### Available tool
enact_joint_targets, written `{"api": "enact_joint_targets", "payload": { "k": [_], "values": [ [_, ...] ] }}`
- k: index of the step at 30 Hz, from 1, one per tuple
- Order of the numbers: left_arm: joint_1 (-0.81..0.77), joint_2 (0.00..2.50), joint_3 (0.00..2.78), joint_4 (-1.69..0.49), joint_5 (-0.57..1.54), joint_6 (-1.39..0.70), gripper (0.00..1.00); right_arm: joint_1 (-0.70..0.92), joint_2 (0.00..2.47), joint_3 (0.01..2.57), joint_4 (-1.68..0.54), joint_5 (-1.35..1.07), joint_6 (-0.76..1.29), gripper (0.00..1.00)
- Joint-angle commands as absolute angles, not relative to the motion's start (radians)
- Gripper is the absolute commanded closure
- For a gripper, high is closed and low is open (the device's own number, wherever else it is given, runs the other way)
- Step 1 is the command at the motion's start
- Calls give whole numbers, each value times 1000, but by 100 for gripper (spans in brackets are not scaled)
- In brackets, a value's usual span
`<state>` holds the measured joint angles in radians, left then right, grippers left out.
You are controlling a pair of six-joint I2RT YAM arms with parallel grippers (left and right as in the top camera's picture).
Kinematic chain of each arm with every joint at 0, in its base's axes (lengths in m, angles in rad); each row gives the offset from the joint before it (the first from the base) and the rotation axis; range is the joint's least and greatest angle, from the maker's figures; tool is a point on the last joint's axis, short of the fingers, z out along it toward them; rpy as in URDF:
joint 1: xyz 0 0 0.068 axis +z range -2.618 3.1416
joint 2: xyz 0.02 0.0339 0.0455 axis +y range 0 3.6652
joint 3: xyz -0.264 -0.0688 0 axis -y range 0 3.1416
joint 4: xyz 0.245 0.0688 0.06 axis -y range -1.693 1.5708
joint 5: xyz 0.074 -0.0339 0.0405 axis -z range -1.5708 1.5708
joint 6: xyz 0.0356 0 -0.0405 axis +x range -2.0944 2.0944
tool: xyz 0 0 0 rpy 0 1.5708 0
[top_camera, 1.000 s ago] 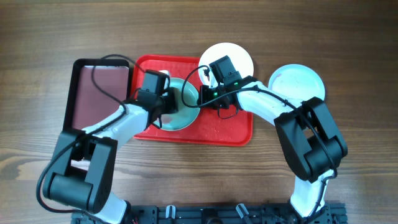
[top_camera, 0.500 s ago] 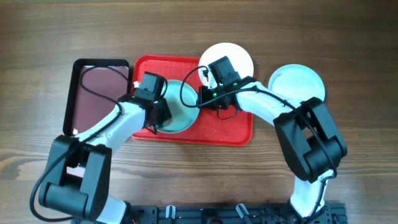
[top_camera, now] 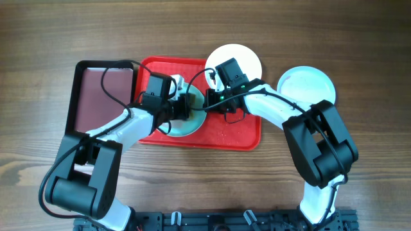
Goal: Clean dirty plates on tray and stack at the side
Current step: 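Scrub the light-green plate with the sponge while the right gripper holds it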
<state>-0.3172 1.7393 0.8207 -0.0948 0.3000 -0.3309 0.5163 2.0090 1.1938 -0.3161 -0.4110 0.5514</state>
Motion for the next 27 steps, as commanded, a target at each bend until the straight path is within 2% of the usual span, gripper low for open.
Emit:
{"api": "enact_joint_targets", "payload": {
  "k": [1, 4, 8, 11, 15, 18, 20, 23, 24, 27],
  "values": [
    [-318, 1747, 819, -86, -76, -463, 96, 522, 2037, 1202, -323, -420, 550, 96],
    [-318, 1748, 819, -166, -244, -552, 96, 522, 2037, 1202, -323, -420, 550, 96],
    [-319, 1748, 819, -354, -228, -611, 96, 522, 2037, 1202, -322, -420, 550, 96],
    [-319, 1748, 819, -462, -83, -606, 96, 522, 2037, 1202, -322, -420, 550, 96],
    [-319, 1748, 819, -506, 348, -335, 96, 522, 2037, 1202, -322, -420, 550, 96],
    [-318, 1747, 819, -449, 584, -239, 96, 524, 2037, 1202, -323, -421, 550, 96],
    [-317, 1747, 819, -379, 622, -240, 96, 524, 2037, 1202, -324, -421, 550, 96],
    [-315, 1747, 819, -232, 616, -290, 96, 524, 2037, 1202, -329, -421, 550, 95],
    [-303, 1747, 819, -128, 548, -355, 96, 524, 2037, 1202, -331, -421, 550, 96],
    [-278, 1747, 819, -62, 381, -436, 96, 524, 2037, 1202, -332, -421, 550, 96]
  ]
}}
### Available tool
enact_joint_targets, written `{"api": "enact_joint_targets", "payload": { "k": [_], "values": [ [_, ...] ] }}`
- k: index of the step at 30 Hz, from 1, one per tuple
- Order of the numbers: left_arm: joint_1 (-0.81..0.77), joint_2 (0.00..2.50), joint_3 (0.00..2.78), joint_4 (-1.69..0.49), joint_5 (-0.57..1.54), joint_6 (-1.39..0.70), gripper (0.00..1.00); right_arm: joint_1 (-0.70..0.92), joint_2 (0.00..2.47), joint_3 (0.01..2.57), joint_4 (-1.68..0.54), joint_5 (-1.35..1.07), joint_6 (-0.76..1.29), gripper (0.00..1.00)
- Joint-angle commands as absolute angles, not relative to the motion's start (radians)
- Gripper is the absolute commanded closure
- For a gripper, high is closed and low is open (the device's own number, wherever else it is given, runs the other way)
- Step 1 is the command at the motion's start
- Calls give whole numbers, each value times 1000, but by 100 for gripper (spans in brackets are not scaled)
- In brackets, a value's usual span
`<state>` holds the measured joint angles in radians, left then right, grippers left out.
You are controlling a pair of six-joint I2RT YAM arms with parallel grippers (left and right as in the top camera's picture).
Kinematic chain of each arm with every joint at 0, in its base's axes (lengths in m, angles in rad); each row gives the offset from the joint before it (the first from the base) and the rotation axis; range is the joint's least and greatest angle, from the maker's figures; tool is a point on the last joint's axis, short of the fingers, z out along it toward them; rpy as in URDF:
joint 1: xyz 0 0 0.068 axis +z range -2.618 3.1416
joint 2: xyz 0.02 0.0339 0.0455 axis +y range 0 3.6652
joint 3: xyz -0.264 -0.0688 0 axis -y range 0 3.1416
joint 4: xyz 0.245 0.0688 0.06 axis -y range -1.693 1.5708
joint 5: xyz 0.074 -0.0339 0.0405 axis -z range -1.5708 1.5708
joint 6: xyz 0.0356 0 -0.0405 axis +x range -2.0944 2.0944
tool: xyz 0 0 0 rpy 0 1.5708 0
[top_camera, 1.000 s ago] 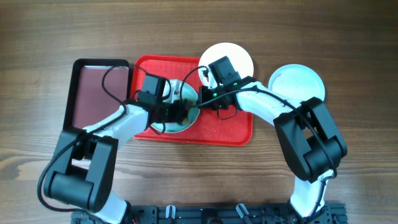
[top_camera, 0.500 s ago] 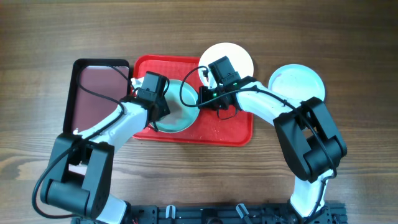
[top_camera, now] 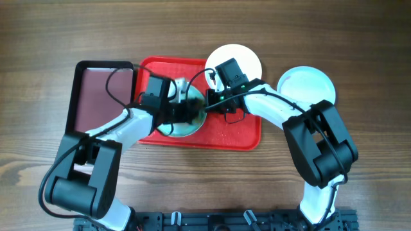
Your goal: Clean dirty plates on tray and stack at the side
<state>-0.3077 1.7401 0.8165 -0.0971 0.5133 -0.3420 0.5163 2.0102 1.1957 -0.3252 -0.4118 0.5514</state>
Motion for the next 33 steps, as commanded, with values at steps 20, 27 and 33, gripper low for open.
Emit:
{"api": "enact_joint_targets", "payload": {
  "k": [20, 27, 33],
  "values": [
    [-120, 1730, 1455, -817, 158, -395, 96, 524, 2037, 1202, -335, -420, 550, 95],
    [-98, 1757, 1449, -850, 158, -396, 96, 543, 2057, 1202, -318, -417, 569, 79],
    [-98, 1777, 1440, -850, 154, -396, 96, 541, 2041, 1208, -334, -416, 604, 96]
  ]
}}
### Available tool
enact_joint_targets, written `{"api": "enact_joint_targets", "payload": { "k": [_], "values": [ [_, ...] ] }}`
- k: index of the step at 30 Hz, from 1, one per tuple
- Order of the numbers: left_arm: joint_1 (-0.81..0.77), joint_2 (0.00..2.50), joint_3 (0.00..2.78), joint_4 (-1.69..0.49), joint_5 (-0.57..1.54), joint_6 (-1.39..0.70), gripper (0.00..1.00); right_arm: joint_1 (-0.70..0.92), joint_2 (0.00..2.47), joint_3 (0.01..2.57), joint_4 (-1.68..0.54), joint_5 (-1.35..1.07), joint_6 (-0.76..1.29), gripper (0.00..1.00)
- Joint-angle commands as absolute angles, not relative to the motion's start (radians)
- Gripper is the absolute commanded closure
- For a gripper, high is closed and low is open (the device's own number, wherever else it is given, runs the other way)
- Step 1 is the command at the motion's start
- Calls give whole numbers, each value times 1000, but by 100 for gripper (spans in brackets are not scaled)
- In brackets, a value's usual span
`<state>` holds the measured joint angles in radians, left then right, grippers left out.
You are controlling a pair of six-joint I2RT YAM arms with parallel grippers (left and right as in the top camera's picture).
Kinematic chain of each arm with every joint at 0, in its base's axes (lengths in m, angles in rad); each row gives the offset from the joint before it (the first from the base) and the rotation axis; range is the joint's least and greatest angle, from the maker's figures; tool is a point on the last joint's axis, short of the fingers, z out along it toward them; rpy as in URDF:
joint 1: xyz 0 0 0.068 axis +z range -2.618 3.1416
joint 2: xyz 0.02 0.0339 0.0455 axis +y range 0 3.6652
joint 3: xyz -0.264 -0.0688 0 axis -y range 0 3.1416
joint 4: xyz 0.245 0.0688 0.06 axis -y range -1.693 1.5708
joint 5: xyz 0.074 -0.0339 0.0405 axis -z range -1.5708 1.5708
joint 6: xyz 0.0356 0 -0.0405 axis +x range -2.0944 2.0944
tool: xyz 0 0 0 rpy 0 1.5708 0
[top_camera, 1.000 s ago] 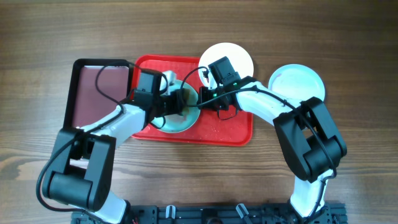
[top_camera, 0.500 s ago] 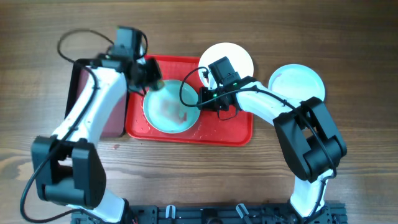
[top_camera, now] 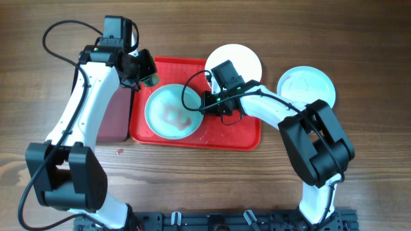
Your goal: Clean dirty plates on tray and stack at the side
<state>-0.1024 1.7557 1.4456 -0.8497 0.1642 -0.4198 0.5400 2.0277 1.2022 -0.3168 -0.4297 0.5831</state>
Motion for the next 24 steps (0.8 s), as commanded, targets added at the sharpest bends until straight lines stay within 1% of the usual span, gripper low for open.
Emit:
{"api": "enact_joint_targets", "payload": {
  "k": [1, 7, 12, 14, 16, 24],
  "values": [
    [-98, 1780, 1440, -849, 147, -396, 96, 539, 2022, 1208, -342, -411, 598, 96],
    [-98, 1781, 1440, -839, 102, -397, 96, 540, 1806, 1208, -473, -186, 521, 96],
    [-98, 1781, 1440, -835, 103, -398, 96, 590, 1633, 1208, -546, 103, 461, 96],
    [-98, 1781, 1440, -835, 103, -400, 96, 619, 1608, 1208, -549, 198, 443, 96],
    [-98, 1781, 1440, -835, 103, -400, 96, 661, 1593, 1208, -550, 344, 442, 96],
    [-98, 1781, 1440, -844, 103, -400, 96, 790, 1593, 1208, -530, 735, 259, 96]
  ]
}}
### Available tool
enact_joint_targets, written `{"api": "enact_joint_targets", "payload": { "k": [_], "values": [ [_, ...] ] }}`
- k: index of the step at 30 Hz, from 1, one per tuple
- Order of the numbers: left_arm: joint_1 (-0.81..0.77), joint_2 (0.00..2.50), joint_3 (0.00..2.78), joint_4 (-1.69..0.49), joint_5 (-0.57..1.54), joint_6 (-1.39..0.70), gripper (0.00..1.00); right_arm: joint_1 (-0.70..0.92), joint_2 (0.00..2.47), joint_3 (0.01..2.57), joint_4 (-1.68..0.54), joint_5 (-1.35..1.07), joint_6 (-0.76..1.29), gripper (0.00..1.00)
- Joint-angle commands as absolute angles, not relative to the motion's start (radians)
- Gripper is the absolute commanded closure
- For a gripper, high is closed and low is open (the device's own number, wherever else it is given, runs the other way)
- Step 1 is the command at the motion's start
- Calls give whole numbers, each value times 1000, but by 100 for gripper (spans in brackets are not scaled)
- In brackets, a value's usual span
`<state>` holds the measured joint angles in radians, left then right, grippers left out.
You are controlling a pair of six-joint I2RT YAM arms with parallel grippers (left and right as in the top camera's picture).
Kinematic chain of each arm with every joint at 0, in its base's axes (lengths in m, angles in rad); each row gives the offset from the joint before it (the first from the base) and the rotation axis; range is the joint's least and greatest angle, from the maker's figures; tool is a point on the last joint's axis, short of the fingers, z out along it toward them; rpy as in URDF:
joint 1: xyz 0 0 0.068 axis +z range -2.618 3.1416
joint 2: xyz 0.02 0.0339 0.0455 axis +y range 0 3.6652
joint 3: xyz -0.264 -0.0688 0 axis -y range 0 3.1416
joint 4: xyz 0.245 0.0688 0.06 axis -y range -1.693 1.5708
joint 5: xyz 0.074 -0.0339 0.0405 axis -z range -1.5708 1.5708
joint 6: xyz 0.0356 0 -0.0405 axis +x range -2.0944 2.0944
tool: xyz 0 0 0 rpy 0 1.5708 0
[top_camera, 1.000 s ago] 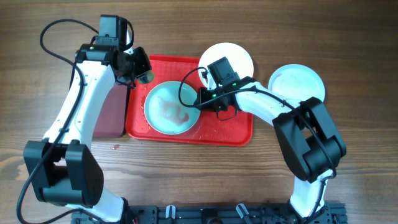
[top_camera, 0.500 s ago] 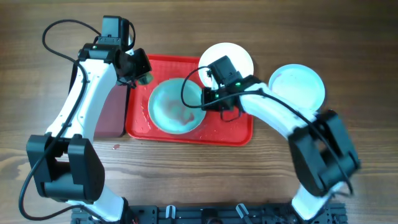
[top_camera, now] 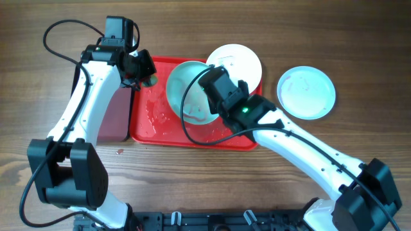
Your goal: Clean dirty plates on tray and stack at the side
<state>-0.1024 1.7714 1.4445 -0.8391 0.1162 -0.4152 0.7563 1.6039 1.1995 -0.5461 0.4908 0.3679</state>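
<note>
A pale teal plate with a pinkish smear is held above the right half of the red tray, apparently tilted. My right gripper is shut on its right rim, the fingers mostly hidden under the wrist. My left gripper hovers at the tray's far left corner, shut on a small green sponge. A white plate lies just behind the tray. A light blue plate lies to the right of the tray.
A black-rimmed bin with a dark red inside stands against the tray's left side, under my left arm. Droplets wet the tray floor. Cables loop off both arms.
The teal plate lay flat in the tray's middle; now it is raised and shifted to the right and back in my right gripper. The right arm has swung round. The left gripper has barely moved.
At first both grippers were at the teal plate, the left one over it and the right one at its right rim. By the third moment the left gripper had withdrawn to the tray's far left corner. Now the right gripper holds the plate up off the tray.
</note>
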Motion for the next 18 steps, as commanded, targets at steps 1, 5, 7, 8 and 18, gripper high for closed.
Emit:
{"api": "enact_joint_targets", "payload": {
  "k": [1, 5, 7, 8, 18],
  "values": [
    [-98, 1781, 1440, -846, 103, -400, 96, 797, 1593, 1208, -523, 759, 241, 96],
    [-98, 1781, 1440, -847, 103, -400, 96, 832, 1593, 1208, -457, 855, 47, 96],
    [-98, 1781, 1440, -846, 103, -400, 96, 849, 1593, 1208, -424, 903, -49, 96],
    [-98, 1781, 1440, -846, 103, -400, 96, 855, 1593, 1208, -409, 927, -91, 96],
    [-99, 1781, 1440, -846, 103, -400, 96, 936, 1593, 1208, -194, 1219, -478, 96]
  ]
}}
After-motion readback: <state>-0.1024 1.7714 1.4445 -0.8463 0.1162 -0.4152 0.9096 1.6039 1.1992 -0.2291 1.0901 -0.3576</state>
